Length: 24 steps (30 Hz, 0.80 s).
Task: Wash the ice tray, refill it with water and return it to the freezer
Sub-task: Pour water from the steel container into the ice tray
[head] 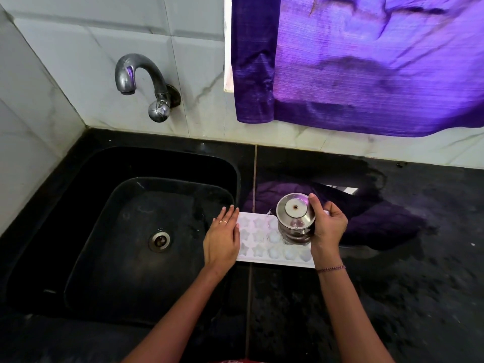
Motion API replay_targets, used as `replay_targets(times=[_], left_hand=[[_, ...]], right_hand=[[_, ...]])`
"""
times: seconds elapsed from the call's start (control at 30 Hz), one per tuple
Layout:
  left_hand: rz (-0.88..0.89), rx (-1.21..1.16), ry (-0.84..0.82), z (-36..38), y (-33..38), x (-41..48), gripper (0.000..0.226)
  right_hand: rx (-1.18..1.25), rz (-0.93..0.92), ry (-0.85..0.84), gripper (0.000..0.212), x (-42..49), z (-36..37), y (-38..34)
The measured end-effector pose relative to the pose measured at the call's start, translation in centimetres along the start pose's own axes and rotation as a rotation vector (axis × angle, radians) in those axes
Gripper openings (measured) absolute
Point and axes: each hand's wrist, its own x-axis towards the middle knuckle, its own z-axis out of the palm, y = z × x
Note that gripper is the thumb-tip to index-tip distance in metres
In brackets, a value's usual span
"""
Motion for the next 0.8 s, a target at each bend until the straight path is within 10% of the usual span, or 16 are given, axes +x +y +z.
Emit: replay_targets(times=[0.8], left_hand=[[0.015, -0.027, 0.016, 1.4, -0.9, -1.2, 0.059]], right_hand=[[-0.005, -0.032, 0.047, 0.050, 0.6, -2.1, -0.7]])
